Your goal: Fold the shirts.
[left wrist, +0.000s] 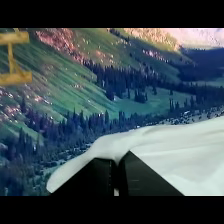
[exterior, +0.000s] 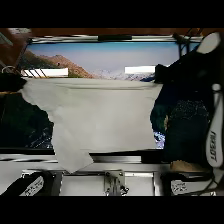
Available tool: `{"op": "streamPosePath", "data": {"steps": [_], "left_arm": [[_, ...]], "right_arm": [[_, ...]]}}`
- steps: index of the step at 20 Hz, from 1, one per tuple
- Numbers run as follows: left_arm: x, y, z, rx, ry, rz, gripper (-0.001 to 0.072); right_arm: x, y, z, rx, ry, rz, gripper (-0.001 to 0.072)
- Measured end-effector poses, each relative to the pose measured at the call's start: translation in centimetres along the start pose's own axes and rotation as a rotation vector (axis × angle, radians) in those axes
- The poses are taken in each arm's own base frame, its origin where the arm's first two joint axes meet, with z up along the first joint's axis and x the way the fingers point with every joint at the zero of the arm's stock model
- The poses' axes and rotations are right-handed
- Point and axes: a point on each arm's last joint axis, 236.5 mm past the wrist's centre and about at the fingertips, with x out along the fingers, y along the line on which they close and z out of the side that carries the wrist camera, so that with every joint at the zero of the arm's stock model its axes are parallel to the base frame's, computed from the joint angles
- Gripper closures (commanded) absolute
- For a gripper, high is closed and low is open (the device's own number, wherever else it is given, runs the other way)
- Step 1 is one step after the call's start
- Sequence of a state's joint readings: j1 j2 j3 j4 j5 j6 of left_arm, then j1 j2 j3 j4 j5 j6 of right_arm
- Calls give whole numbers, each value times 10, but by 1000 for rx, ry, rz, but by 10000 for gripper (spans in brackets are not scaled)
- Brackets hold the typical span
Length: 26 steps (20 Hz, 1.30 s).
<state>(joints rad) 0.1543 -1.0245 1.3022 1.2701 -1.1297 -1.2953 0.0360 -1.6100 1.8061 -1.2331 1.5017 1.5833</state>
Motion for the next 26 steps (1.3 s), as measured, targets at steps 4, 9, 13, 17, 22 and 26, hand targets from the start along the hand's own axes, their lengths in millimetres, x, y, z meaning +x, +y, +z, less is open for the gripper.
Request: {"op": "streamPosePath", "data": {"steps": [4, 9, 13, 17, 22, 26], "left_arm": [[91, 10, -30, -105, 136, -61, 674], [145, -3, -73, -237, 302, -150, 110], [131, 8, -104, -305, 469, -164, 124], [87, 20, -187, -439, 739, -181, 123], [55, 15, -285, -584, 824, -187, 123], [62, 14, -309, -614, 787, -189, 128]], "right_arm": [[79, -24, 19, 121, 30, 7, 626], [109, -9, 25, 163, 34, 72, 142], [77, -9, -19, 59, 208, 74, 143], [37, -48, -80, 43, 360, -56, 143], [25, -67, -156, 121, 433, -51, 143], [28, -72, -179, 160, 436, -32, 143]]}}
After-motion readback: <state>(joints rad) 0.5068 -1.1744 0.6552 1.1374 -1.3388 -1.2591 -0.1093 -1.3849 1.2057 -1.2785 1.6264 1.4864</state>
